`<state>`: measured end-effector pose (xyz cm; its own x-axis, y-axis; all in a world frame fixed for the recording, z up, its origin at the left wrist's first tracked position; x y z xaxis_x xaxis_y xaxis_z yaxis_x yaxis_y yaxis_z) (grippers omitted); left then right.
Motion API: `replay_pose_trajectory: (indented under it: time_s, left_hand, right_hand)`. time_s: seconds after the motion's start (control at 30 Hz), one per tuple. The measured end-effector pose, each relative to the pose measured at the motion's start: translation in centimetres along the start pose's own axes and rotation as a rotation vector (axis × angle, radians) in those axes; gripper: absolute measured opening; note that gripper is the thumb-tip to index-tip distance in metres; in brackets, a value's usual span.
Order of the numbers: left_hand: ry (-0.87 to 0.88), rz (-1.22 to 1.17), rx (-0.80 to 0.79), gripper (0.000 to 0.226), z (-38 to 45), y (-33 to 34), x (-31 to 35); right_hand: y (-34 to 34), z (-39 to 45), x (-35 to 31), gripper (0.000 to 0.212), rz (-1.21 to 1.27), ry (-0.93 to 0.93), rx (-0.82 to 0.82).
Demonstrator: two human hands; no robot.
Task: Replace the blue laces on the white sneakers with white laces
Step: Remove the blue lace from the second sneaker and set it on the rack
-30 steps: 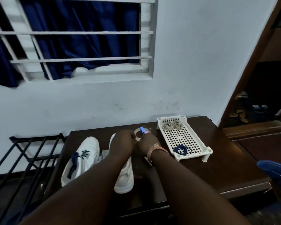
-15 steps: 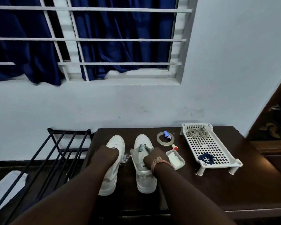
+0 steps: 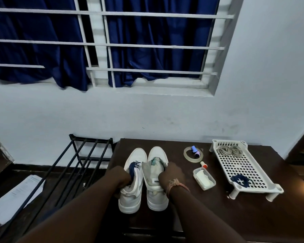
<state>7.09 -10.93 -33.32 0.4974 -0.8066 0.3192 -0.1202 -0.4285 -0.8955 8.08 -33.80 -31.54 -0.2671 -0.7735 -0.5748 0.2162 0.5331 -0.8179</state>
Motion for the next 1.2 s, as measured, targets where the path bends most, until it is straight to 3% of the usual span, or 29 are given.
replay_pose_trajectory:
  time_s: [0.13, 0.27, 0.43, 0.6, 0.8, 0.97, 1.13, 1.2]
  left_hand:
    - [0.112, 0.055, 0.299, 0.05, -0.1, -3.1, 0.1]
    - [0.083, -0.035, 0.527, 0.068, -0.7, -9.7, -0.1]
    - [0.083, -0.123, 0.664, 0.048, -1.3, -16.4, 1.0]
    - [0.13, -0.194, 0.731, 0.049, -3.4, -17.3, 4.9]
    - [0.239, -0.326, 0.657, 0.05, -6.5, -13.6, 12.5]
    - [0.294, -0.328, 0.483, 0.035, -8.5, -7.1, 16.1]
    - [0.303, -0.26, 0.248, 0.027, -7.7, 1.0, 14.7]
    - [0.341, -0.282, 0.16, 0.024, -7.5, 3.4, 14.1]
  right_hand:
    - [0.6, -0.6, -1.7, 0.021, 0.053, -0.029, 0.023]
    - [1.7, -1.9, -3.4, 0.021, 0.067, -0.065, 0.003]
    - [3.5, -3.6, -5.4, 0.031, 0.132, -0.063, 0.015]
    - [2.2, -2.9, -5.9, 0.035, 0.219, -0.035, 0.036]
    - [-5.4, 0.1, -5.8, 0.031, 0.676, -0.077, 0.411]
    - [-6.7, 2.1, -0.3, 0.045, 0.681, 0.078, 0.202]
    - [-3.7, 1.8, 4.8, 0.063, 0.558, 0.055, 0.008]
    - [-2.2, 0.9, 5.9, 0.049, 0.474, 0.028, -0.031]
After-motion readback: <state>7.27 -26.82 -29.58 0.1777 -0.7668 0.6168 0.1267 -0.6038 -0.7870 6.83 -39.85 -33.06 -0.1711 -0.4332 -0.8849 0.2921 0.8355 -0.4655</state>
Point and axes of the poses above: each hand's wrist, its own z-axis towards the middle knuckle, its own y-axis out of the palm, x = y × z, the point moved 7 cm from there along z, towards the middle knuckle, and after that the axes turned 15 degrees about x, right-handed, at the moved point
